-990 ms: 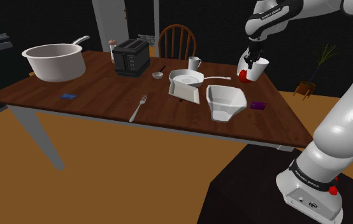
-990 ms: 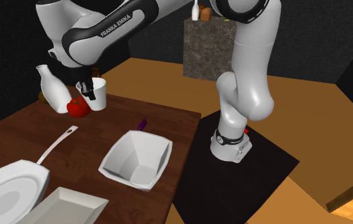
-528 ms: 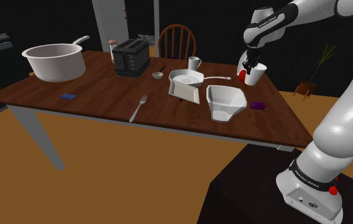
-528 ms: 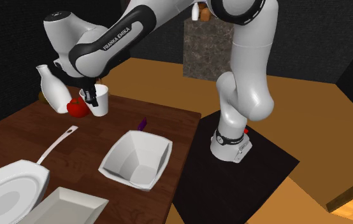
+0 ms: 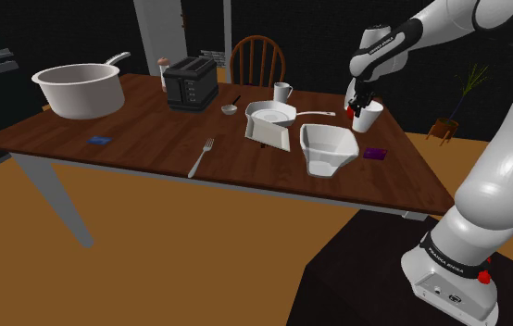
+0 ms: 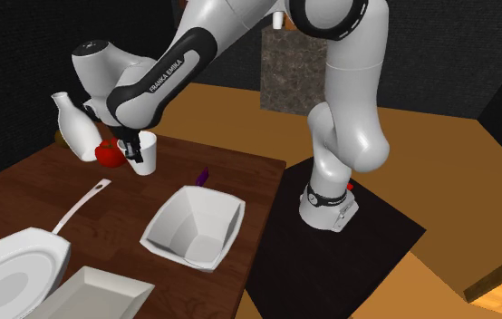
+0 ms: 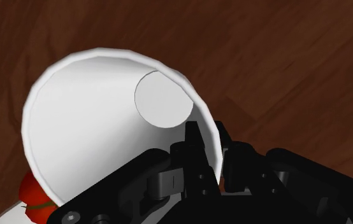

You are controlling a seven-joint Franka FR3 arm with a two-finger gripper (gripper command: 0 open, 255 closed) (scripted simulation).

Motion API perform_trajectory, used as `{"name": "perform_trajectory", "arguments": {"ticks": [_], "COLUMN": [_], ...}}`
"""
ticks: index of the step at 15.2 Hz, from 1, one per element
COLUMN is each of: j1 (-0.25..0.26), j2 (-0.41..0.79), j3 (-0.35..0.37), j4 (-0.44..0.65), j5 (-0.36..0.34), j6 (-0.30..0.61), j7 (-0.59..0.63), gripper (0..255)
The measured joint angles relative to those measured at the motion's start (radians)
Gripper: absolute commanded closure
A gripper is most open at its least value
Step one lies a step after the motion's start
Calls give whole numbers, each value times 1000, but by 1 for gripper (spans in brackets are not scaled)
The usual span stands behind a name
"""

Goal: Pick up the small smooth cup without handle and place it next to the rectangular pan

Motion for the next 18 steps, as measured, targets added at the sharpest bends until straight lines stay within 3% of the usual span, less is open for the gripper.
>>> {"name": "perform_trajectory", "arguments": {"ticks": [6, 7, 13, 18], "j1": [-1, -1, -1, 15], "j2": [4, 4, 4, -62], "j3": [-1, -1, -1, 4], "j4": [-11, -11, -11, 24], "j5": [0, 0, 0, -16], "j6": [15, 15, 16, -84], "j7": [1, 1, 1, 11], "gripper": [255, 0, 0, 0]}}
